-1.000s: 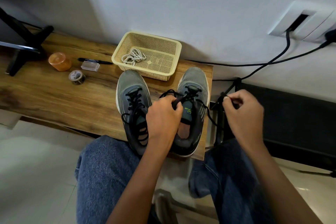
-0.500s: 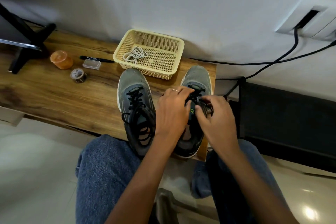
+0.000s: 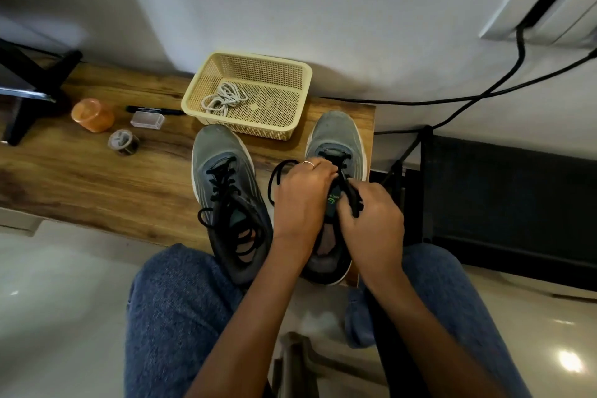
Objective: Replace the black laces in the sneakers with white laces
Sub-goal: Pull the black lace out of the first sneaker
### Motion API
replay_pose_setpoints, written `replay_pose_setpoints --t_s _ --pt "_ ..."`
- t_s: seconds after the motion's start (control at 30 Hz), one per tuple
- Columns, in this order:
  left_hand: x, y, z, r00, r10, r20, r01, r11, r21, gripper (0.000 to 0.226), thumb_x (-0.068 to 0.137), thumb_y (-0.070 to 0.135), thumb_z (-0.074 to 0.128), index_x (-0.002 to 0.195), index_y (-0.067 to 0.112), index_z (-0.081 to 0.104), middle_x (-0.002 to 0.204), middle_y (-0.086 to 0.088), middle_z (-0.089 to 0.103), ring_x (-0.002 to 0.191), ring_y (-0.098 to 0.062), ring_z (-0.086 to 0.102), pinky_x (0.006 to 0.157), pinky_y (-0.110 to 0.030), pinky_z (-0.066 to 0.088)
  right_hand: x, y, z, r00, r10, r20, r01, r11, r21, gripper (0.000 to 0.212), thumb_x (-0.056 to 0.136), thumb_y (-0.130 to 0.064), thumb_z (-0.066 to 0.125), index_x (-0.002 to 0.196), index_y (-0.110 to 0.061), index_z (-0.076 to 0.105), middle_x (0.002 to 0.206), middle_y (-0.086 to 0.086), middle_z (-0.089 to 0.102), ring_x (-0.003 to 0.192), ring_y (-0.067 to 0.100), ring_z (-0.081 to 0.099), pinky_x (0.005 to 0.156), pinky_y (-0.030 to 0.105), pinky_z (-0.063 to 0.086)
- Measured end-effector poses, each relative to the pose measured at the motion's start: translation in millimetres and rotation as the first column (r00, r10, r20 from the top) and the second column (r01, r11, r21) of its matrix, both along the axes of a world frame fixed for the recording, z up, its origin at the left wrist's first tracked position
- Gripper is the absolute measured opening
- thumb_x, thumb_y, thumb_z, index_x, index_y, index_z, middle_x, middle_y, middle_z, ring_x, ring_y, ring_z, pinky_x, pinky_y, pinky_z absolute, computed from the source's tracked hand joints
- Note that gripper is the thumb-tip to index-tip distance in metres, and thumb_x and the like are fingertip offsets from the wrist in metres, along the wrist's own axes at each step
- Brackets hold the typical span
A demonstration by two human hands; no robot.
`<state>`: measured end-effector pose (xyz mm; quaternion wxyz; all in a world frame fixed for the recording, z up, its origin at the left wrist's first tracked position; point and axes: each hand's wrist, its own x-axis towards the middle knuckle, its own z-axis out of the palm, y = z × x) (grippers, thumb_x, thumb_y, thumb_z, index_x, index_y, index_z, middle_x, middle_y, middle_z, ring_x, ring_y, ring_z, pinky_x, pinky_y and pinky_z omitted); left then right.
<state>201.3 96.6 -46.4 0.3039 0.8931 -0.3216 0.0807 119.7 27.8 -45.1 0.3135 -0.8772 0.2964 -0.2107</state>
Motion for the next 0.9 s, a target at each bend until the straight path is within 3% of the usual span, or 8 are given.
replay_pose_setpoints --t_s 0.2,0.3,0.4,0.47,0.57,0.7,0.8,0.9 --pt "-6 -1 0 0.995 0.083 -0.055 -0.087 0.994 -0.069 0.012 0.091 0.017 0.059 0.090 0.011 0.069 0.091 0.000 0.069 0.076 -0.017 0.064 0.064 -0.029 0.048 2 2 -5 0.995 -0.087 0.050 0.087 0.996 0.008 0.020 0.083 -0.007 0.064 0.103 -0.004 0.068 0.093 0.010 0.066 0.085 0.029 0.063 0.070 0.032 0.047" --pt "-6 -2 4 0.953 0.196 -0.231 -0.248 0.942 -0.225 0.008 0.092 0.013 0.058 0.092 0.011 0.066 0.091 0.000 0.066 0.079 -0.011 0.060 0.070 -0.017 0.041 2 3 -5 0.992 -0.113 0.062 0.112 0.994 0.010 0.021 0.081 -0.006 0.065 0.101 -0.004 0.068 0.092 0.011 0.066 0.084 0.029 0.063 0.069 0.031 0.046" --pt "-5 -5 12 0.839 0.283 -0.465 -0.468 0.812 -0.350 0.005 0.092 0.011 0.060 0.092 0.011 0.065 0.090 -0.001 0.066 0.071 0.003 0.057 0.065 -0.004 0.039 3 5 -5 0.992 -0.111 0.058 0.111 0.994 -0.002 0.022 0.080 -0.007 0.064 0.101 -0.004 0.068 0.092 0.012 0.066 0.084 0.031 0.063 0.070 0.031 0.047" --pt "-4 -5 14 0.789 0.295 -0.539 -0.527 0.777 -0.346 0.004 0.092 0.012 0.060 0.091 0.013 0.064 0.087 0.002 0.066 0.069 0.007 0.056 0.064 -0.007 0.043 4 6 -5 0.993 -0.100 0.055 0.101 0.995 -0.010 0.022 0.080 -0.008 0.063 0.101 -0.005 0.068 0.092 0.012 0.066 0.084 0.031 0.063 0.070 0.033 0.048" --pt "-3 -1 16 0.882 0.206 -0.423 -0.346 0.894 -0.286 0.010 0.092 0.014 0.058 0.099 0.018 0.063 0.094 0.006 0.064 0.084 -0.004 0.059 0.076 -0.025 0.049 5 4 -6 0.994 -0.100 0.045 0.101 0.995 -0.016 0.022 0.080 -0.007 0.065 0.101 -0.004 0.068 0.091 0.012 0.066 0.084 0.032 0.063 0.069 0.035 0.048" --pt "0 3 12 0.999 -0.009 -0.044 0.009 1.000 0.001 0.039 0.080 0.014 0.060 0.117 0.026 0.065 0.119 0.009 0.065 0.119 -0.017 0.049 0.102 -0.040 0.037 4 1 -5 0.996 -0.086 0.028 0.087 0.996 -0.021 0.018 0.082 -0.008 0.064 0.100 -0.005 0.067 0.091 0.011 0.065 0.084 0.030 0.062 0.068 0.032 0.046" --pt "2 5 6 0.996 -0.063 0.070 0.053 0.990 0.134 0.027 0.078 0.026 0.064 0.103 0.029 0.073 0.106 0.010 0.071 0.118 -0.019 0.052 0.109 -0.048 0.019 4 1 -5 0.997 -0.070 0.024 0.071 0.997 -0.042 0.012 0.082 -0.007 0.064 0.094 -0.005 0.066 0.087 0.011 0.064 0.080 0.029 0.061 0.065 0.033 0.045" --pt "3 5 2 0.990 -0.028 0.138 0.013 0.994 0.105 0.012 0.080 0.025 0.071 0.091 0.025 0.076 0.089 0.008 0.074 0.107 -0.021 0.060 0.109 -0.048 0.019 4 2 -5 0.998 -0.061 0.025 0.062 0.997 -0.049 0.016 0.081 -0.006 0.065 0.097 -0.004 0.067 0.089 0.012 0.064 0.082 0.030 0.062 0.067 0.032 0.045"
